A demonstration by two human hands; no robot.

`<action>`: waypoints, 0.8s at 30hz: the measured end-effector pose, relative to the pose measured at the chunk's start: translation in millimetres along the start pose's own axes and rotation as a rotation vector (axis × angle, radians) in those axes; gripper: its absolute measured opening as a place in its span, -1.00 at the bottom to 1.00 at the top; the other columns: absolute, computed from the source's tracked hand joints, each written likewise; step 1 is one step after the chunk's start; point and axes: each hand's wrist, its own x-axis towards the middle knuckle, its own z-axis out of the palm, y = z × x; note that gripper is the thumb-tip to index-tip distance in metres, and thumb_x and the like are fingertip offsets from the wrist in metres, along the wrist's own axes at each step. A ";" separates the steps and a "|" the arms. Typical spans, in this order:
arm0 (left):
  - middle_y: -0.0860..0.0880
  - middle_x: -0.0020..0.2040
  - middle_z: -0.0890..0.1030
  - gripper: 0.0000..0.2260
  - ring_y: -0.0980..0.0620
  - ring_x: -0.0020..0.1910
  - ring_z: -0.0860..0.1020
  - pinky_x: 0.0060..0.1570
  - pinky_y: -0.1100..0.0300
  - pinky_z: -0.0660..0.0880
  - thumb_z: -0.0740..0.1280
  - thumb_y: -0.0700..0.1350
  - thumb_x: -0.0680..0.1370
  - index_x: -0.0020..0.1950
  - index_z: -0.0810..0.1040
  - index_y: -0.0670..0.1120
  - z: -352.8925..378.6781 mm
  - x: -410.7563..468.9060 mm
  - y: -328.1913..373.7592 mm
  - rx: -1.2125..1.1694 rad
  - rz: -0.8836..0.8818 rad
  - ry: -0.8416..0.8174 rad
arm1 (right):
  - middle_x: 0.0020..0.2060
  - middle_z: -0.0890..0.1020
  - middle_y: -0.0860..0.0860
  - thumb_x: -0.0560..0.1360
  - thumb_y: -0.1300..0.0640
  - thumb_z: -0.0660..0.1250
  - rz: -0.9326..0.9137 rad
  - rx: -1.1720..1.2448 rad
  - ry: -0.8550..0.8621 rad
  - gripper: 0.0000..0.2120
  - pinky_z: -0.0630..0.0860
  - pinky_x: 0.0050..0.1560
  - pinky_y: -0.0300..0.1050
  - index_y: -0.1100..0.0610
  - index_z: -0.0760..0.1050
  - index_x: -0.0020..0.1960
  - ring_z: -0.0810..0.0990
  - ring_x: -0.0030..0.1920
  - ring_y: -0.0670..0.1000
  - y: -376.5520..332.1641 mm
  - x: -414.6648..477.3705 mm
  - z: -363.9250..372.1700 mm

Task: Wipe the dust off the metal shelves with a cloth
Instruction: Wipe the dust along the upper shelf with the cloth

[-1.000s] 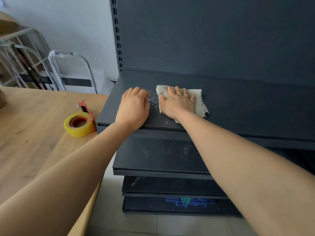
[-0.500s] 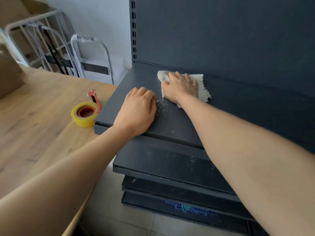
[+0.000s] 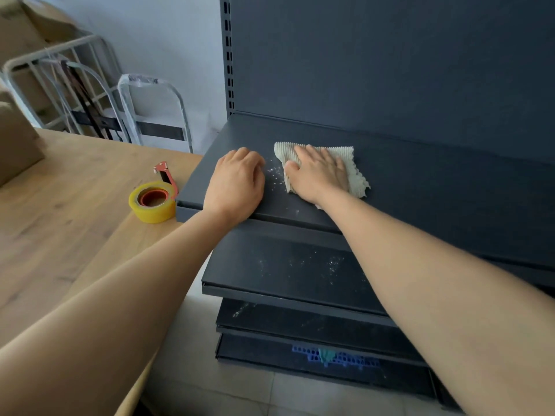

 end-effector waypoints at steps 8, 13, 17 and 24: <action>-0.21 -0.04 0.56 -0.77 -0.21 0.00 0.48 0.07 0.03 0.34 0.13 -0.25 0.49 0.03 0.54 -0.23 -28.9 -31.2 -32.0 -0.008 0.052 -0.024 | 0.56 0.02 0.01 0.58 -0.09 -0.11 0.114 -0.007 -0.016 -0.44 -0.15 0.47 0.17 -0.02 -0.04 0.56 -0.07 0.54 0.13 -56.5 -41.3 6.4; -0.21 0.01 0.55 -0.80 -0.20 0.04 0.47 0.09 0.01 0.36 0.17 -0.30 0.51 0.06 0.53 -0.23 -38.0 -26.1 -48.4 -0.014 0.036 -0.031 | 0.56 0.03 0.01 0.59 -0.10 -0.10 0.069 -0.002 -0.002 -0.45 -0.16 0.48 0.18 -0.02 -0.01 0.56 -0.08 0.55 0.13 -82.7 -40.5 12.2; -0.21 0.04 0.55 -0.79 -0.20 0.05 0.46 0.09 0.01 0.35 0.15 -0.28 0.52 0.08 0.52 -0.23 -34.5 -14.7 -47.4 -0.012 0.031 -0.053 | 0.56 0.06 -0.01 0.58 -0.10 -0.10 0.111 -0.002 0.014 -0.46 -0.12 0.48 0.16 -0.03 0.04 0.55 -0.05 0.55 0.11 -76.0 -28.5 11.9; -0.17 0.01 0.54 -0.81 -0.16 0.05 0.45 0.09 0.03 0.36 0.14 -0.22 0.54 0.05 0.51 -0.19 -21.2 -8.1 -50.4 -0.017 -0.004 -0.084 | 0.54 0.14 -0.01 0.57 -0.08 -0.09 0.124 -0.013 0.028 -0.47 -0.06 0.46 0.15 -0.03 0.12 0.52 0.01 0.53 0.10 -67.2 12.1 11.7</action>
